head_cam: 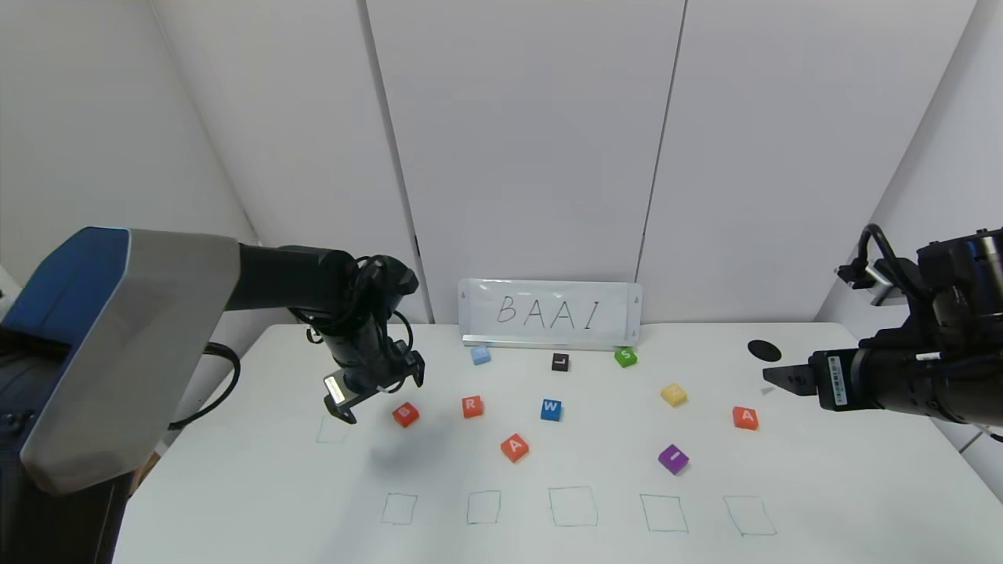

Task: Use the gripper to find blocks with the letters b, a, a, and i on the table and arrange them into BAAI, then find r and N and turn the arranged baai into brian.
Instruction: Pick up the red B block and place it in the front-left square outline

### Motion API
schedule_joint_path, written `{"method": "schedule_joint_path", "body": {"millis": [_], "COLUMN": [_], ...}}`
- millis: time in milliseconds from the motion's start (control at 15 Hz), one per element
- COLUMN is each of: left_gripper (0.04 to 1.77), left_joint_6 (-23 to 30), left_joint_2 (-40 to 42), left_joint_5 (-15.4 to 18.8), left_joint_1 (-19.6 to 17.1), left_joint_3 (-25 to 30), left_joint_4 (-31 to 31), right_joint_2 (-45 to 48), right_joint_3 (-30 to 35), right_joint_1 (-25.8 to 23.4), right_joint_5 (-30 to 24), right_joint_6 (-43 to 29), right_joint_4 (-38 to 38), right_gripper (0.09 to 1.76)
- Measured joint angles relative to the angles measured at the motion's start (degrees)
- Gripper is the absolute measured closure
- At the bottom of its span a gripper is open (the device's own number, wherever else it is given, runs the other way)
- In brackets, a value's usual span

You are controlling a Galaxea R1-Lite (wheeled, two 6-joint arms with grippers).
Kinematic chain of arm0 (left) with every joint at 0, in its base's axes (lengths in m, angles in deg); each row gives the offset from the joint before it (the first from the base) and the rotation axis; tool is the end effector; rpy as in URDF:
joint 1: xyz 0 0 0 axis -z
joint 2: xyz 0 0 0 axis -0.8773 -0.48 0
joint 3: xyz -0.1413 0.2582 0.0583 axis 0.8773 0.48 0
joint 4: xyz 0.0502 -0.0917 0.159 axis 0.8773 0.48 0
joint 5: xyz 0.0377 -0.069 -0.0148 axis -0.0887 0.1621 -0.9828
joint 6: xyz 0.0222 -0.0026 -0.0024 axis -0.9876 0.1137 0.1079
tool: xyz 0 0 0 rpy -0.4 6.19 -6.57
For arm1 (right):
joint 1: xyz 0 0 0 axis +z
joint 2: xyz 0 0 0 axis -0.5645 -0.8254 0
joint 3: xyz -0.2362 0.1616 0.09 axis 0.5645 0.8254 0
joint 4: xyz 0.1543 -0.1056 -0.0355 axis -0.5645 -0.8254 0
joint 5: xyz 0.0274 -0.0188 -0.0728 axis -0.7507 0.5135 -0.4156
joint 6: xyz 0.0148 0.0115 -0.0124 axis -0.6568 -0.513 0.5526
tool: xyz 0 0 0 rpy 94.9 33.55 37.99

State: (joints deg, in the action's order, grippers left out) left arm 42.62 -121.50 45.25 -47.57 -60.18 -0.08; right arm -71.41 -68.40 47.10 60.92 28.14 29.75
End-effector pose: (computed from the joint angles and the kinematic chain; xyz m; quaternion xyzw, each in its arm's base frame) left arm 0.4136 -0.0976 0.1079 -0.2484 0.5324 0.2209 0.7785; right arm 0.2531 0.0538 0.1908 -0.0056 0.3273 0.0171 0.9447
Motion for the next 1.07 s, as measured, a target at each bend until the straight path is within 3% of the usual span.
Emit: {"method": "schedule_joint_path", "body": {"millis": [400,1067], "left_gripper": [0.09,0.09], "left_joint_6": [4.5,4.7], "left_joint_2": [-4.8,-8.9], "left_joint_5": [-0.5,-1.8], "left_joint_1": [-0.1,0.2], "left_joint_3": [-2.7,-5.1], "left_joint_4": [-0.2,-0.2], "right_joint_2": [-0.1,-0.1], "right_joint_3": [0.4,0.7], "right_joint_1": [0.8,1.1], "right_joint_5": [0.0,0.1], "right_joint_6": [0.0,0.0], "right_joint_4": [0.1,0.1], "right_gripper": [0.14,0.14]}}
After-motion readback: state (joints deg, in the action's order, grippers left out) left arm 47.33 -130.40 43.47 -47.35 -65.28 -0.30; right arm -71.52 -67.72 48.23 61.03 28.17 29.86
